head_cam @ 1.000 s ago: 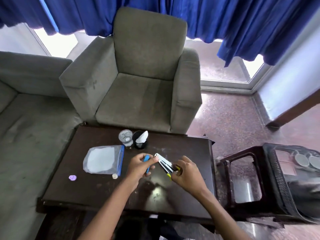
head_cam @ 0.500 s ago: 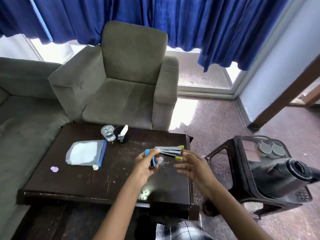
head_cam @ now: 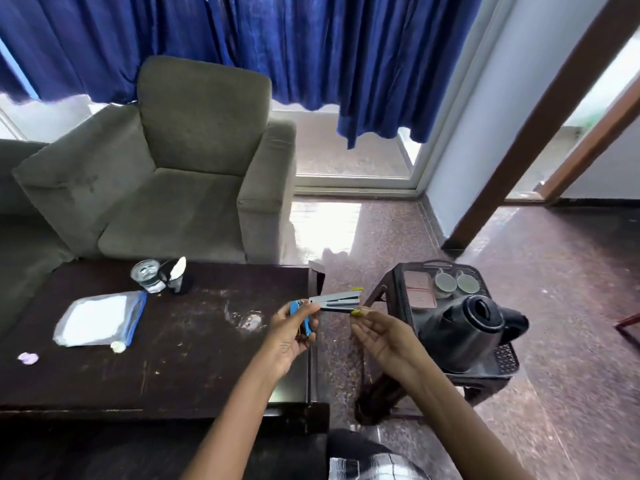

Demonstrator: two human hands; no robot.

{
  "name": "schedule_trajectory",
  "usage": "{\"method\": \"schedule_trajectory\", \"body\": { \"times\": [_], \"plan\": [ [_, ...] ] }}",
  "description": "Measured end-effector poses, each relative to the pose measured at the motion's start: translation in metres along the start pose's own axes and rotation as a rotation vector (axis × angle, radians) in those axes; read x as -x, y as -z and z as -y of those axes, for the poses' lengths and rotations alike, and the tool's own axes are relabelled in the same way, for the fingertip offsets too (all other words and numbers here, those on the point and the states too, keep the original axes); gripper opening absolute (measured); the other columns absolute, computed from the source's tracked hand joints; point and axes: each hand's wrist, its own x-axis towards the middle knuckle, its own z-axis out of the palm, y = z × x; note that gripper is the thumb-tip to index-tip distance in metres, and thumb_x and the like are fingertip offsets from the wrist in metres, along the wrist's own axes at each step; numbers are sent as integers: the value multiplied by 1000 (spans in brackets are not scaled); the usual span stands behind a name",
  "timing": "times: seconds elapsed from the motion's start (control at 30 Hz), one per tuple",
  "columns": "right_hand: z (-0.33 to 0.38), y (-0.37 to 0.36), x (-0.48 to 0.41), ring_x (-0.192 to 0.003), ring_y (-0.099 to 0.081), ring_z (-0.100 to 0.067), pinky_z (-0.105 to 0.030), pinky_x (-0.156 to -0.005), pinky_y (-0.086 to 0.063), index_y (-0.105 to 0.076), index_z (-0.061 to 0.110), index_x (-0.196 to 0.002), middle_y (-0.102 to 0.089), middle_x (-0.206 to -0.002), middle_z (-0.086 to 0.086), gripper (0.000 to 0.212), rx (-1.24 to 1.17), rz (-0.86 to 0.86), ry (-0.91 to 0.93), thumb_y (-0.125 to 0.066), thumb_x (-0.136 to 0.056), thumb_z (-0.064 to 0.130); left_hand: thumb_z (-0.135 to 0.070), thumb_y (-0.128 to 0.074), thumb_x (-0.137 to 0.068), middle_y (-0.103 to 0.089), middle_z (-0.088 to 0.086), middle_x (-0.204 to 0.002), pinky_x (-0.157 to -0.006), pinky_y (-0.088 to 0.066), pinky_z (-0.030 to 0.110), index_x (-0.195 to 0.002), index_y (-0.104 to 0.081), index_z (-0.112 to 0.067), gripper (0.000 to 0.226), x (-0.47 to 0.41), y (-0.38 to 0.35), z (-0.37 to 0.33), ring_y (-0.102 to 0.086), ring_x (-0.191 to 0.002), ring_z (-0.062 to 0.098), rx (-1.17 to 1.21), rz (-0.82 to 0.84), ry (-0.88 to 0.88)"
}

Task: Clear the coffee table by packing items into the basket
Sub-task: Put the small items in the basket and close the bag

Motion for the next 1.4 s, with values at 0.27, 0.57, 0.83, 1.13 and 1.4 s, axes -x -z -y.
{"method": "schedule_trajectory", "body": {
  "times": [0.27,0.57,0.83,1.13,1.4],
  "plan": [
    [132,97,-40,-55,-69,-19,-24,-56,-58,-60,-6,-82,-70,-61,-12,15,54,-83,224,-46,-86,-10,-11,-68,-81,-66,1,-75,-43,-47,18,-87,-64,-16,9,-58,-137,20,-58,-55,7,-116,132,58],
    [265,227,-135,-46,-65,-13,-18,-49,-55,-61,-6,-83,-67,-54,-12,15,370,-299,284,-48,-87,-10,-16,-57,-90,-71,1,-76,-43,-46,17,-92,-64,-13,8,-111,-221,41,-59,-51,6,-154,40,105],
    [237,293,-242,-22,-34,-6,-10,-30,-28,-40,10,-56,-39,-32,-1,36,458,-493,-99,-52,-86,-7,-18,-56,-91,-71,4,-87,-50,-50,20,-105,-63,-10,18,-136,-244,46,-60,-68,13,-204,-56,117],
    [220,315,-299,-16,-32,-13,-14,-31,-36,-43,4,-55,-41,-31,-8,22,733,-657,-360,-44,-73,-9,-18,-59,-89,-71,5,-92,-61,-55,25,-110,-63,-11,22,-145,-248,68,-65,-72,15,-275,-81,167],
    [221,332,-302,-18,-41,-12,-16,-34,-42,-46,8,-62,-49,-29,-5,18,796,-653,-554,-46,-79,2,-10,-64,-84,-71,8,-100,-65,-59,26,-113,-62,-14,30,-148,-250,78,-67,-82,18,-296,-106,205]
  ]
}}
